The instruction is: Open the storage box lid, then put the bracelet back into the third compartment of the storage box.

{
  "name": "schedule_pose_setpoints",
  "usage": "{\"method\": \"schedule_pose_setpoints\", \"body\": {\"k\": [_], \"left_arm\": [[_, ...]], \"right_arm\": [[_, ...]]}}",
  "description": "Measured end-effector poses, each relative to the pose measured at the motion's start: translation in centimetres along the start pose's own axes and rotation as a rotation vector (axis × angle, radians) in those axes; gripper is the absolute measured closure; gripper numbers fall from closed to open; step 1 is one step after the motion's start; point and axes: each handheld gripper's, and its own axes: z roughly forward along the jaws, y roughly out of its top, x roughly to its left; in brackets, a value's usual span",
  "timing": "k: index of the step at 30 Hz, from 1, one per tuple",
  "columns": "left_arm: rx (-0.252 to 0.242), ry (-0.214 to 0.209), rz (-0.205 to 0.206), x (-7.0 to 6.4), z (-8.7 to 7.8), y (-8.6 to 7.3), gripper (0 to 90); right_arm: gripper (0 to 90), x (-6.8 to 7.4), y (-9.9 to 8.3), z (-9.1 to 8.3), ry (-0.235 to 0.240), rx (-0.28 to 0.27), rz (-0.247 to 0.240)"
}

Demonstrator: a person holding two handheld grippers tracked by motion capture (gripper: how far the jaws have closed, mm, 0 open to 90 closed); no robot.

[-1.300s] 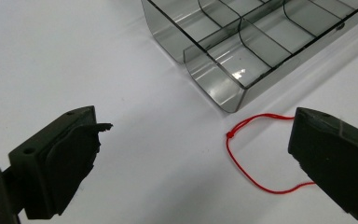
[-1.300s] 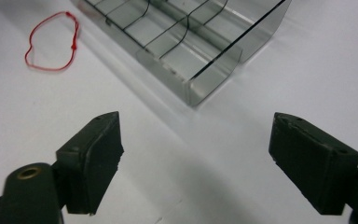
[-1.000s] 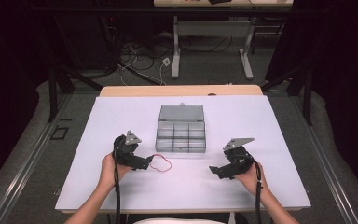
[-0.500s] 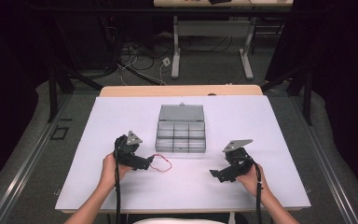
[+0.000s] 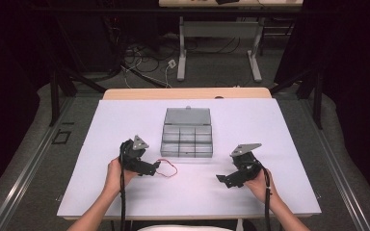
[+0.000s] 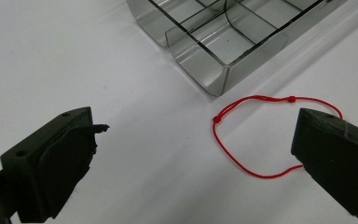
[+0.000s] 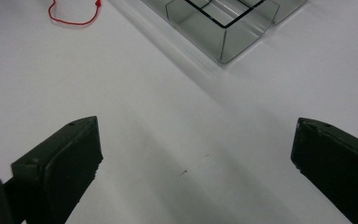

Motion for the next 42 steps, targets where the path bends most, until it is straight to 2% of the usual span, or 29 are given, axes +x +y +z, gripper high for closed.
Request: {"method": "schedule_pose_setpoints", "body": {"k": [7, 11, 16, 24, 29, 33, 37, 42], "left_arm": [[0.012, 0.005, -0.001, 0.0, 0.0, 0.0, 0.0], [0.014, -0.004, -0.007, 0.0, 0.0, 0.1, 0.3], [0.008, 0.000, -0.015, -0.1, 0.0, 0.1, 4.4], [0.035, -0.065, -0.019, -0.2, 0.3, 0.1, 25.5], [0.039, -0.058, -0.026, -0.3, 1.1, -0.1, 42.1], [0.047, -0.084, -0.038, -0.5, 1.8, -0.1, 54.7], [0.098, -0.083, -0.032, -0.9, 2.4, -0.1, 66.0], [0.089, -0.074, -0.047, -0.9, 2.4, -0.3, 74.2]], "right_arm": [[1.6, -0.1, 0.1, 0.0, 0.007, 0.020, -0.010], [1.6, 0.0, 0.1, 0.1, 0.003, -0.007, -0.004], [1.6, 0.0, 0.1, 0.1, -0.001, 0.000, -0.007], [1.7, 0.0, 0.1, 0.1, -0.001, 0.003, -0.019], [1.8, 0.0, 0.1, 0.2, 0.009, 0.020, -0.019], [1.8, 0.1, 0.2, 0.3, 0.010, 0.024, -0.026], [1.9, 0.2, 0.1, 0.3, 0.030, 0.027, -0.030], [2.1, 0.3, 0.1, 0.2, 0.019, 0.021, -0.034]]}}
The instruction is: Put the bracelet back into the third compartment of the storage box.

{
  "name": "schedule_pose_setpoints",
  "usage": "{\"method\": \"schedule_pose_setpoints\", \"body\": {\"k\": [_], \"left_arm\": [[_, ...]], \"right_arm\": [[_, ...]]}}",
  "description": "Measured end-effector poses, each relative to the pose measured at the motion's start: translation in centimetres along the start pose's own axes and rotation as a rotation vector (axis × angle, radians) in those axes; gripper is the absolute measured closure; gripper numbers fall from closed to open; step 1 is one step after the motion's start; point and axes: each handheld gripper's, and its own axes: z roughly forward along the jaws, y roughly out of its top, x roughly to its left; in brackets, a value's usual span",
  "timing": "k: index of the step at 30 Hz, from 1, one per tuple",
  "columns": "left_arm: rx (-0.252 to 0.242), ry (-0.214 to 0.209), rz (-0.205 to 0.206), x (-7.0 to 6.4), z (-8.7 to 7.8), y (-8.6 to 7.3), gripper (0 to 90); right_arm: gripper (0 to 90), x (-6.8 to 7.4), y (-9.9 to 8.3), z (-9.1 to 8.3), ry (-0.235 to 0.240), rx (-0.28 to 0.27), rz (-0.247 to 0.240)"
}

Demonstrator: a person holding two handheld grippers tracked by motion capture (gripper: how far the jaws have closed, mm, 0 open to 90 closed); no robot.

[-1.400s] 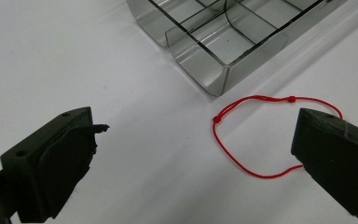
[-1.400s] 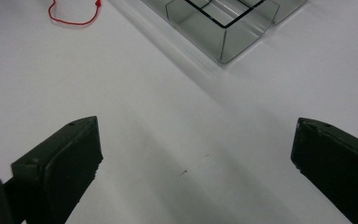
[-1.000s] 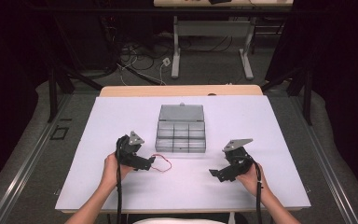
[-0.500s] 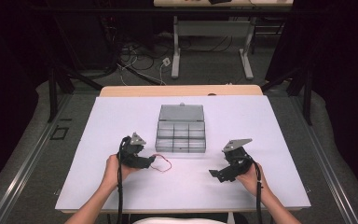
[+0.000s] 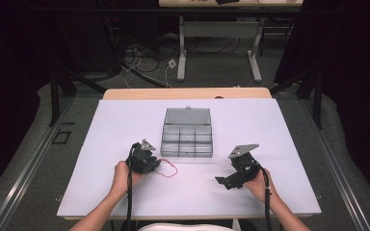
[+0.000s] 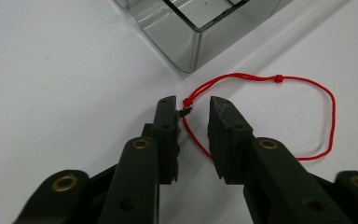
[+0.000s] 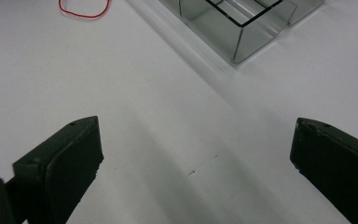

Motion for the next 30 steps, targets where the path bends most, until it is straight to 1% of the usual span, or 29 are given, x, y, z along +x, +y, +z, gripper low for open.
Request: {"method": "schedule_pose_setpoints", "body": {"k": [1, 2, 3, 4, 5, 6, 7, 9, 10, 12, 14, 15, 16, 19, 20, 22, 25, 26, 28, 30], "left_arm": [[-0.002, -0.001, -0.001, 0.0, 0.0, 0.0, 76.2], [-0.002, 0.001, 0.012, -0.1, 0.0, -0.1, 77.8], [-0.006, 0.003, 0.014, -0.3, 0.0, -0.1, 80.4], [0.000, 0.004, 0.031, -0.4, 0.0, -0.1, 82.9], [0.001, 0.004, 0.038, -0.6, 0.0, -0.1, 85.8], [0.002, 0.008, 0.049, -0.7, 0.1, -0.1, 87.9], [0.005, 0.013, 0.055, -0.8, 0.1, 0.0, 89.1], [0.002, 0.010, 0.061, -0.8, 0.0, -0.1, 89.6], [0.002, 0.010, 0.061, -0.8, 0.0, -0.1, 89.8], [-0.004, -0.006, 0.052, -0.6, -0.1, -0.1, 89.9], [-0.011, -0.010, 0.047, -0.5, -0.3, -0.2, 89.9], [-0.015, -0.009, 0.051, -0.5, -0.4, -0.2, 89.9], [-0.023, -0.007, 0.045, -0.4, -0.6, -0.2, 89.8], [-0.037, -0.004, 0.043, -0.3, -0.9, -0.2, 89.9], [-0.050, -0.007, 0.035, -0.3, -1.3, -0.2, 89.9], [-0.057, -0.005, 0.042, -0.1, -1.6, -0.2, 89.9], [-0.069, -0.005, 0.034, -0.1, -1.8, -0.3, 89.9], [-0.074, -0.005, 0.042, -0.1, -2.1, -0.2, 89.9], [-0.085, -0.008, 0.038, -0.1, -2.2, -0.1, 89.8], [-0.085, -0.008, 0.047, -0.1, -2.4, -0.1, 89.8]], "right_arm": [[2.1, 0.0, 0.0, 0.0, 0.000, -0.003, 0.004], [2.1, 0.0, 0.0, 0.0, 0.006, -0.004, 0.001], [2.2, 0.0, 0.0, 0.0, 0.012, 0.001, -0.009], [2.2, 0.0, 0.0, 0.1, 0.010, -0.002, -0.009], [2.2, 0.1, 0.0, 0.1, 0.004, -0.006, -0.003], [2.2, 0.2, 0.0, 0.1, 0.010, 0.001, -0.001], [2.2, 0.1, 0.0, 0.1, 0.013, 0.009, -0.010], [2.3, 0.2, 0.1, 0.2, 0.009, 0.006, -0.018], [2.3, 0.2, 0.1, 0.2, 0.017, 0.009, -0.020], [2.3, 0.2, 0.1, 0.2, 0.011, 0.013, -0.025], [2.4, 0.3, 0.0, 0.2, 0.006, 0.007, -0.031], [2.4, 0.3, 0.1, 0.1, 0.002, 0.006, -0.031], [2.4, 0.3, 0.1, 0.2, -0.001, -0.001, -0.027], [2.5, 0.3, 0.1, 0.1, 0.000, 0.006, -0.029], [2.5, 0.2, 0.2, 0.1, 0.006, 0.012, -0.033], [2.5, 0.3, 0.2, 0.1, 0.006, 0.015, -0.030], [2.5, 0.3, 0.2, 0.1, 0.005, 0.015, -0.031], [2.5, 0.3, 0.2, 0.2, 0.005, 0.012, -0.035], [2.5, 0.2, 0.2, 0.2, 0.005, 0.012, -0.035], [2.5, 0.2, 0.2, 0.1, -0.002, 0.006, -0.030]]}}
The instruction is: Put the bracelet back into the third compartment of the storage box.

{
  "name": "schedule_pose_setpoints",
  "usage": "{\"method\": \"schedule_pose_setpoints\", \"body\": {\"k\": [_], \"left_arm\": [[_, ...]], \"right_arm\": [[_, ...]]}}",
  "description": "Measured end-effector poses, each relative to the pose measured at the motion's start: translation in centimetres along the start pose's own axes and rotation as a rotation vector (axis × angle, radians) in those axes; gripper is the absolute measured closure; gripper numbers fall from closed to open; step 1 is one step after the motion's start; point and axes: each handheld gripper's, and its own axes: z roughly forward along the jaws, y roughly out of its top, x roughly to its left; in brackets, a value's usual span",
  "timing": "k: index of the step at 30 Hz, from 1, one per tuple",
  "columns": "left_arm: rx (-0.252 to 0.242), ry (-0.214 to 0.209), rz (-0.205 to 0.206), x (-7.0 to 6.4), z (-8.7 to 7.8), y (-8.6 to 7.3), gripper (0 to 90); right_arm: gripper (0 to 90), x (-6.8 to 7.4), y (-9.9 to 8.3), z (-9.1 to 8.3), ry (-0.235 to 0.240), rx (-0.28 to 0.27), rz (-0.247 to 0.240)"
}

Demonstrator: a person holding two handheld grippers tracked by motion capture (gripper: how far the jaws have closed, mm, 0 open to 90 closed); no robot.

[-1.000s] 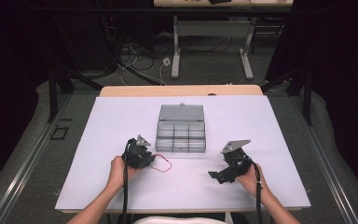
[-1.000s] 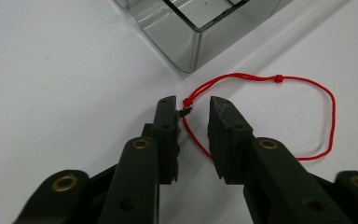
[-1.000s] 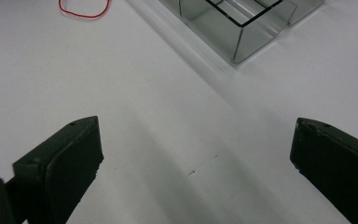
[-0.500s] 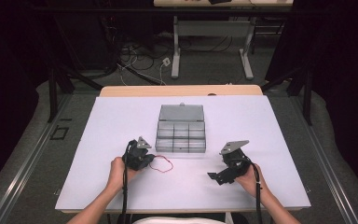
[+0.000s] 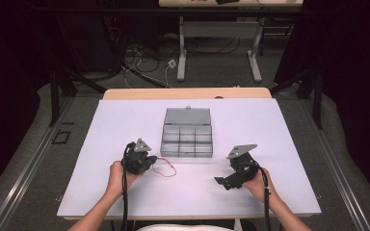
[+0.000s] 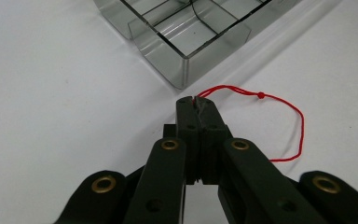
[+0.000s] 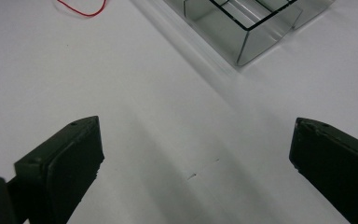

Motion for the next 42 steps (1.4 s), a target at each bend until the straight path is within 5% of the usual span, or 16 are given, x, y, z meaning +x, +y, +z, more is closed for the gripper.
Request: {"method": "schedule_pose_setpoints", "body": {"k": [21, 42], "left_arm": [[-0.062, -0.014, 0.025, -0.8, -1.1, 0.7, 89.9], [-0.099, -0.033, 0.101, -2.0, -2.4, 2.2, 89.9]], "right_arm": [[2.6, -0.2, 0.0, -0.1, 0.000, 0.001, -0.001], [2.7, -0.1, -0.1, -0.4, -0.011, -0.014, 0.011]]}}
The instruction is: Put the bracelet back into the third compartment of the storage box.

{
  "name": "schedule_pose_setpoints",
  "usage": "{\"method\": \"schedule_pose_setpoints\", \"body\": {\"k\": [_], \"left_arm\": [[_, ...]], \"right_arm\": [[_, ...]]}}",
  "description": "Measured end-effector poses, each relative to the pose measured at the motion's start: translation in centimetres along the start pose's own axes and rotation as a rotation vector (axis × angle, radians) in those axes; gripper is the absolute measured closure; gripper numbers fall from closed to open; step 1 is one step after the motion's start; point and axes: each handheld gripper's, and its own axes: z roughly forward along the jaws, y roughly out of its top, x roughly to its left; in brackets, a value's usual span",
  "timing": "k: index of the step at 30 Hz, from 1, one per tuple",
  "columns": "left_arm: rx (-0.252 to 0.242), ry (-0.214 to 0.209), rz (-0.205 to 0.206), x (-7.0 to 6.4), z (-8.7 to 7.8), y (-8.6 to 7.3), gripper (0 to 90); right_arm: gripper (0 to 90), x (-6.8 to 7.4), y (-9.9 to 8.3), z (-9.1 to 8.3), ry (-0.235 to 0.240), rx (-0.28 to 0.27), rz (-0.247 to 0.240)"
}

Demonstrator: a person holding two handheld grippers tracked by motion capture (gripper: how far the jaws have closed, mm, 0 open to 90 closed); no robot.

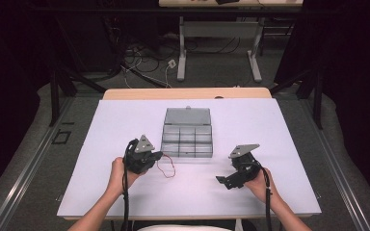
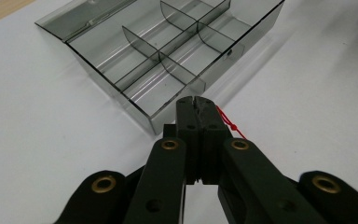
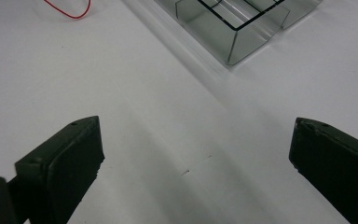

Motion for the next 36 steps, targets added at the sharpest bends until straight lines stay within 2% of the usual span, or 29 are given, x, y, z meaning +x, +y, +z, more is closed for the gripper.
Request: {"method": "schedule_pose_setpoints", "body": {"k": [6, 12, 27, 28, 36], "left_arm": [[-0.016, -0.006, 0.008, 0.0, -0.2, 0.6, 89.9], [-0.026, 0.002, 0.024, -0.1, -0.4, 1.2, 89.9], [-0.051, 0.000, 0.047, -0.1, -0.7, 2.3, 89.9], [-0.054, 0.000, 0.049, -0.1, -0.8, 2.6, 89.9], [-0.068, 0.010, 0.069, -0.1, -1.1, 4.1, 89.9]], "right_arm": [[2.7, 0.0, 0.0, 0.0, -0.002, 0.008, -0.010], [2.8, -0.1, 0.0, 0.0, 0.000, 0.012, 0.001], [2.9, -0.1, -0.1, 0.0, -0.003, -0.008, -0.010], [2.8, -0.1, 0.0, -0.1, -0.005, 0.009, -0.015], [2.8, -0.2, -0.1, 0.0, 0.000, 0.003, -0.007]]}}
